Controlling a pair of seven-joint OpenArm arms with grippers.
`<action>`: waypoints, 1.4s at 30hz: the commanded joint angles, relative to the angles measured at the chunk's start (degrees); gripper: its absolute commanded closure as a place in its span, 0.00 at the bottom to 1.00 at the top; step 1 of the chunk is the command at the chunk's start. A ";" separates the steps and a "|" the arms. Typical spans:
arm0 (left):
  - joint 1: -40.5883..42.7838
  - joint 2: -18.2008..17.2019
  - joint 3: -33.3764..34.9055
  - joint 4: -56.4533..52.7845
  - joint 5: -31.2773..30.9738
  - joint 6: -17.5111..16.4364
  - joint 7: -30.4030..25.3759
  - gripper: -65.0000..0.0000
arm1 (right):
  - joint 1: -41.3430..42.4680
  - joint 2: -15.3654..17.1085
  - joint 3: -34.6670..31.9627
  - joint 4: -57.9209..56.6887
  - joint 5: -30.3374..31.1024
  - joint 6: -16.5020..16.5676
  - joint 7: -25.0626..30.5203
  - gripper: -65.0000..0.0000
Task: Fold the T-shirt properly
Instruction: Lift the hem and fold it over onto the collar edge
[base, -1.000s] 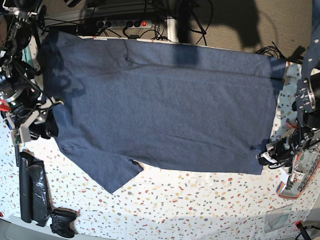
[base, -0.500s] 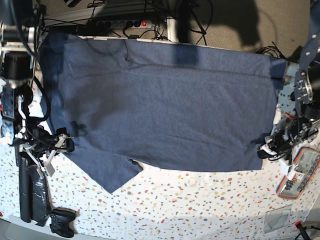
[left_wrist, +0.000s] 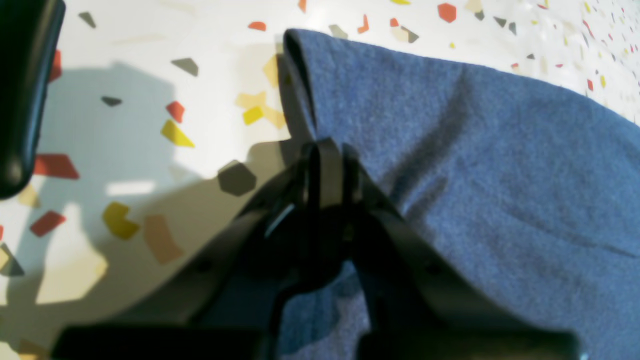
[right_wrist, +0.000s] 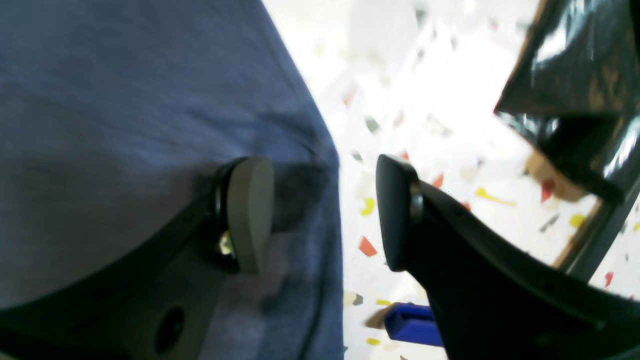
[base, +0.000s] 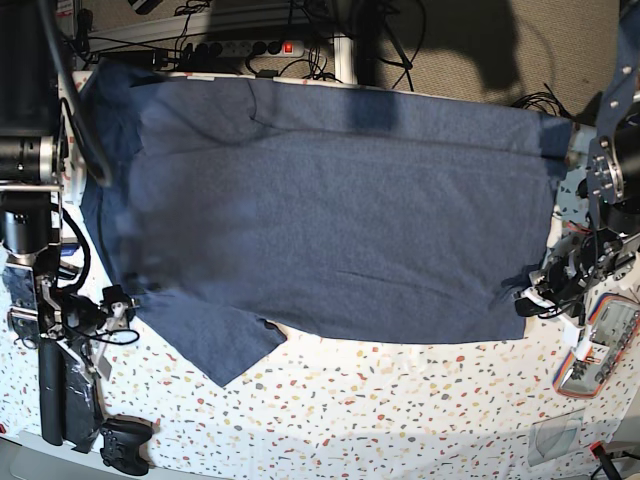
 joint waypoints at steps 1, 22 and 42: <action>-1.22 -0.66 0.00 0.48 0.72 0.37 0.48 1.00 | 1.88 0.31 0.13 -0.70 -0.68 0.17 1.86 0.49; -1.57 -0.66 0.00 7.32 -5.22 0.31 10.29 1.00 | 1.84 0.09 0.13 -1.11 -2.84 2.50 11.17 1.00; 5.51 -1.62 0.00 25.18 -34.49 -2.50 33.35 1.00 | -22.88 9.25 9.77 41.51 18.51 2.50 -0.68 1.00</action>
